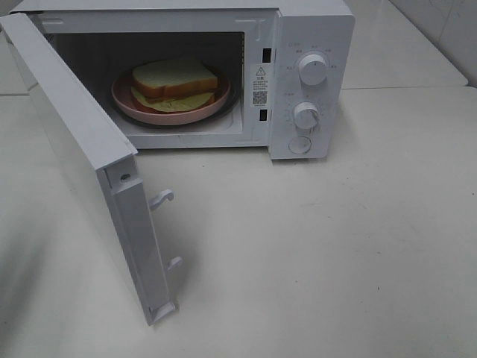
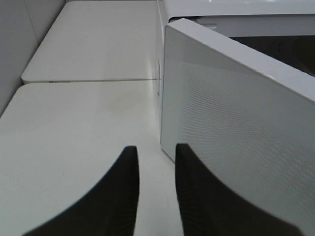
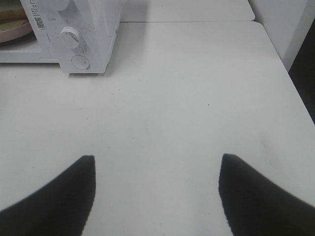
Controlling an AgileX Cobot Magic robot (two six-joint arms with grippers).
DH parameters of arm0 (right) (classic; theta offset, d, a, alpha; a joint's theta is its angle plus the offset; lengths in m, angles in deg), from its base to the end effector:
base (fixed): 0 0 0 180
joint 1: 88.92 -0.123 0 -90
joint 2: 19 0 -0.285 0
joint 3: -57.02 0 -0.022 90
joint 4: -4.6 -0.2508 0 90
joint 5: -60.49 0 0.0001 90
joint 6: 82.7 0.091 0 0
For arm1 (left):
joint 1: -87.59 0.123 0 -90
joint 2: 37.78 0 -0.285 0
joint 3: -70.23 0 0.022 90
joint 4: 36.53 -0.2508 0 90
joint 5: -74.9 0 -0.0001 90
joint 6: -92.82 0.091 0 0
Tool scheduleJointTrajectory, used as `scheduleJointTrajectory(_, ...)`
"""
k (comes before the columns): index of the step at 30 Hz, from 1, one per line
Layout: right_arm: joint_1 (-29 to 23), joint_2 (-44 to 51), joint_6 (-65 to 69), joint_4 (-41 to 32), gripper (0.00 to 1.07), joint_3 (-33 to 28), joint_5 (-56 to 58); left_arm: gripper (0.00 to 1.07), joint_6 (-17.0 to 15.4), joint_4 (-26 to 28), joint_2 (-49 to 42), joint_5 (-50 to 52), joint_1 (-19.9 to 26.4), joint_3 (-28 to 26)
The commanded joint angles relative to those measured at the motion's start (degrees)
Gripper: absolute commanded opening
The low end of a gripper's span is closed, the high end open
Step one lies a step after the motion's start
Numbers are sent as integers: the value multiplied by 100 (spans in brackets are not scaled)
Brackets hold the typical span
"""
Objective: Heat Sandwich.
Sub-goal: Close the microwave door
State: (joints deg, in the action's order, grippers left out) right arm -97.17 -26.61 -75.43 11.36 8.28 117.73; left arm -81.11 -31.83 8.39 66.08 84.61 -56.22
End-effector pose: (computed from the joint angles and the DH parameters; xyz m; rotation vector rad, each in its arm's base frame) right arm -0.0015 -0.0093 0.2820 -0.0158 1.9773 0.0365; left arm 0.1396 -0.0084 0.2790 0.0813 1.8922 -0.0304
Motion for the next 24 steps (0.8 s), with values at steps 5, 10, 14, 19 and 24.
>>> scheduleJointTrajectory(5,11,166,-29,0,70,0,6,0,-17,688,940,1157,-40,11)
scheduleJointTrajectory(10,11,166,-29,0,70,0,6,0,-11,688,1318,1673,-40,11)
scheduleJointTrajectory(14,11,166,-29,0,70,0,6,0,-11,602,1553,1874,-40,11)
scheduleJointTrajectory(19,11,166,-29,0,70,0,6,0,-97,223,1862,2108,-40,11)
scheduleJointTrajectory(24,11,166,-29,0,69,0,6,0,-882,-384,2166,2607,-149,11)
